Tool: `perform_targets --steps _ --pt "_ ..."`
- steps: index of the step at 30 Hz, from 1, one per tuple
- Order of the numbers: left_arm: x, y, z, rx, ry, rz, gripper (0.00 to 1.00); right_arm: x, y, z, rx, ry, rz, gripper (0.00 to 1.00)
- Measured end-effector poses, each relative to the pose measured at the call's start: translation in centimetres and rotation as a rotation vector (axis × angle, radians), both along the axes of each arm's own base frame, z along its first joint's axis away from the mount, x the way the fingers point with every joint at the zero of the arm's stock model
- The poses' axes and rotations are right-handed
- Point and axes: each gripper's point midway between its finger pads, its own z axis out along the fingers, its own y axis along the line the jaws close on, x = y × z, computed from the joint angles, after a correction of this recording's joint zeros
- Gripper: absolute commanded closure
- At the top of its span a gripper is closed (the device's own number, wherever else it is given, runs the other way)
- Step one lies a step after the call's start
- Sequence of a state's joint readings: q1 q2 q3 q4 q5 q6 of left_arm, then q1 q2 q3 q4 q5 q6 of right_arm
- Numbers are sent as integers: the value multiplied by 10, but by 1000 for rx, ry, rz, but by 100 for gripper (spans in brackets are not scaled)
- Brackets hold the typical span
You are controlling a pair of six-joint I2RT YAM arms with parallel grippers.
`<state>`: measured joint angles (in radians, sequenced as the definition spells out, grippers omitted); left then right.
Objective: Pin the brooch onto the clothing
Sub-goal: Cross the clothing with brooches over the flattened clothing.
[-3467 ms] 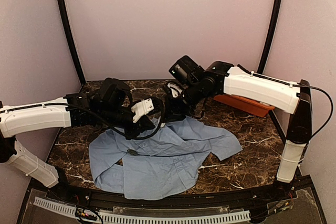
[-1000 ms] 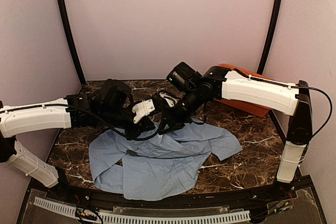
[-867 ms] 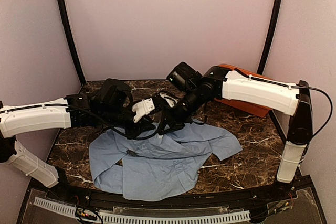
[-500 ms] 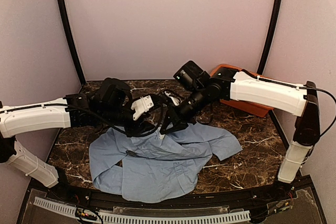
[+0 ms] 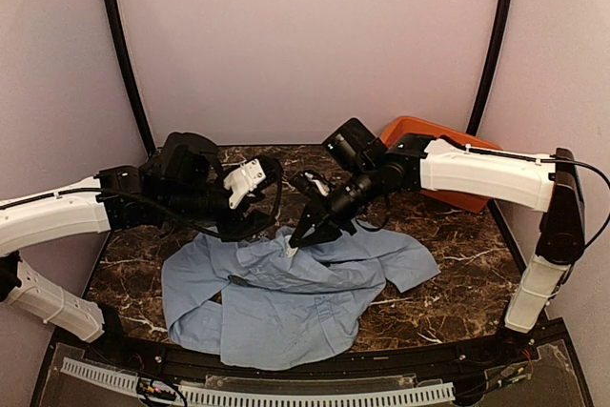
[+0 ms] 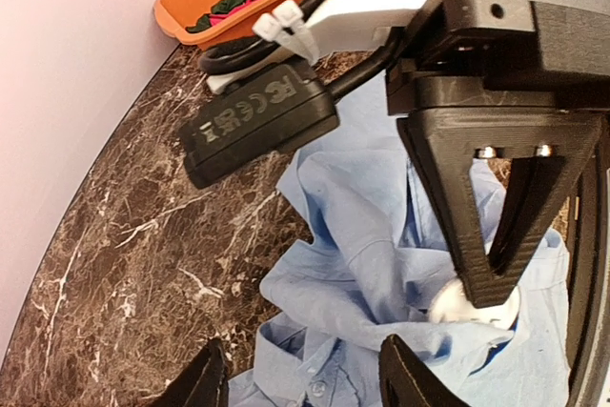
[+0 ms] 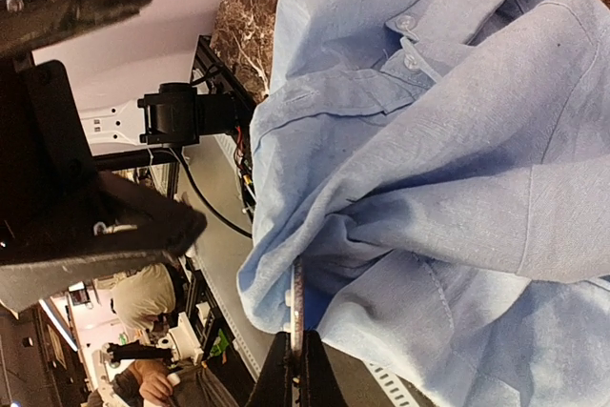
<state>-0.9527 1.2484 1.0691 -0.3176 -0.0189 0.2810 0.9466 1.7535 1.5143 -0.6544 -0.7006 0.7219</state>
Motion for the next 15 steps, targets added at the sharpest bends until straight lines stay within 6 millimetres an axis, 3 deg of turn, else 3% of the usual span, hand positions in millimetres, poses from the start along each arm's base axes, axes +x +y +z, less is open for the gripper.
perform_targets --steps 7,15 --pt "-22 -10 2 -18 68 -76 46 3 4 6 37 38 -18 100" --pt "-34 -5 -8 25 112 -95 46 1 4 3 49 108 -34 100"
